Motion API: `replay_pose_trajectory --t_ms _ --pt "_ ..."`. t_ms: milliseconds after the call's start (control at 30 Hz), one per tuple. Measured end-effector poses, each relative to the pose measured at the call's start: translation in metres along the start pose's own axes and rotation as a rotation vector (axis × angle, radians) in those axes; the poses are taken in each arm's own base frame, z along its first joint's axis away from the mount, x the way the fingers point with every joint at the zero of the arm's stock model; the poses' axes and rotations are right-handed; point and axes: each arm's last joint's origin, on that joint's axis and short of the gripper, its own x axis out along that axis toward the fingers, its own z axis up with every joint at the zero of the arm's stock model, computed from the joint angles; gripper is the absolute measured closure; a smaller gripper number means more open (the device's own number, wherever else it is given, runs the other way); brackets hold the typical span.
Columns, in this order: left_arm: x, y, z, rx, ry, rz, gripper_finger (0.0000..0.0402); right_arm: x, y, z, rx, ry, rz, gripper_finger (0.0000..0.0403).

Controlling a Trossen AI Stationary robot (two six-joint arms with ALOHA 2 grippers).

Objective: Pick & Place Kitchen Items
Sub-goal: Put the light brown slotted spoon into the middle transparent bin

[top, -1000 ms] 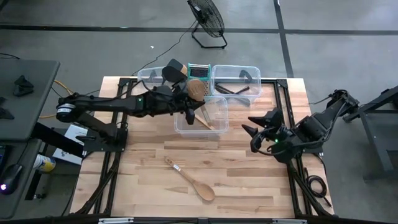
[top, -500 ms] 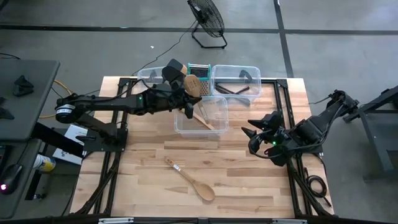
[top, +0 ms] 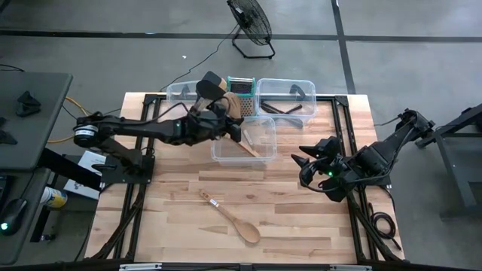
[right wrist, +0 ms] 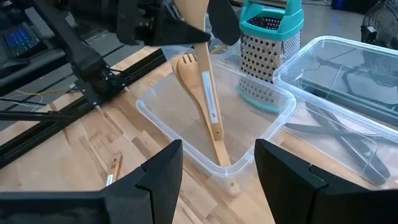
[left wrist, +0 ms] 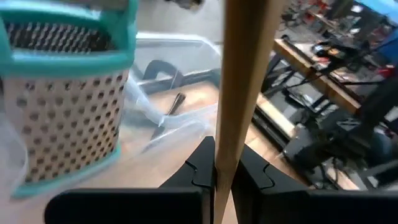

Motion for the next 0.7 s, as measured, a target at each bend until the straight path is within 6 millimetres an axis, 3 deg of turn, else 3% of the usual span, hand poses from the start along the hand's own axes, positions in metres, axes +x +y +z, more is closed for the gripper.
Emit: replay_pose_trajectory --t_ms 467,700 --pt "0.022 0.005 -0.029 -0.215 0.017 0.118 0.0384 0.0 0.0 0.0 0.0 -0.002 -0.001 0.0211" --pt "0.026 0.004 -0.037 -0.231 0.045 0.127 0.038 0.0 0.0 0.0 -0.004 0.002 -0.001 0.0211"
